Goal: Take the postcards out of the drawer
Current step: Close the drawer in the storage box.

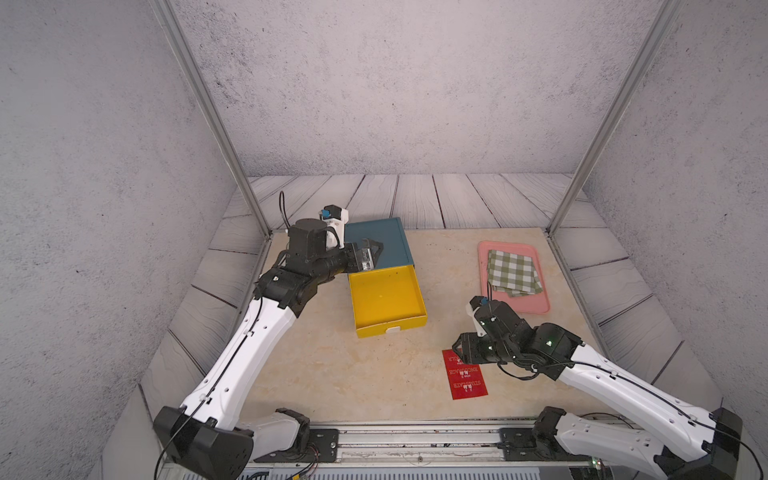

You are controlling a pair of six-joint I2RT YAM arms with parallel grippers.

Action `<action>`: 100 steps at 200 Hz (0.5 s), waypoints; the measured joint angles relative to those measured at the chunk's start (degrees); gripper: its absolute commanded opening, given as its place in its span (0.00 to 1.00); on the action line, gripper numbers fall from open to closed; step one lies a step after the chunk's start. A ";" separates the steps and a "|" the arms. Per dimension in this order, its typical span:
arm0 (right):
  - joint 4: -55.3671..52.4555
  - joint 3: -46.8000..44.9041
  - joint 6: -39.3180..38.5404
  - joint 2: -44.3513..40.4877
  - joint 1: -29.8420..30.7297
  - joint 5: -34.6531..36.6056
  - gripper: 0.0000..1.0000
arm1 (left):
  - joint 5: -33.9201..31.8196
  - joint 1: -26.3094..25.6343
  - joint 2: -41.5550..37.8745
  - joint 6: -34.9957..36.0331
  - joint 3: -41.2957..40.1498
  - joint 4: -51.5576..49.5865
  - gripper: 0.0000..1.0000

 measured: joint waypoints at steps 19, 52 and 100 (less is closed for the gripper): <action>3.21 1.75 -2.05 1.05 1.57 -0.22 0.55 | 1.77 1.22 5.79 0.63 3.37 1.11 0.96; 9.94 2.84 -4.96 3.87 3.52 -0.26 0.57 | 5.64 2.29 14.84 0.76 8.31 1.81 0.96; 16.22 4.11 -7.76 10.16 5.86 -0.24 0.60 | 9.53 2.62 21.27 0.66 10.40 2.51 0.96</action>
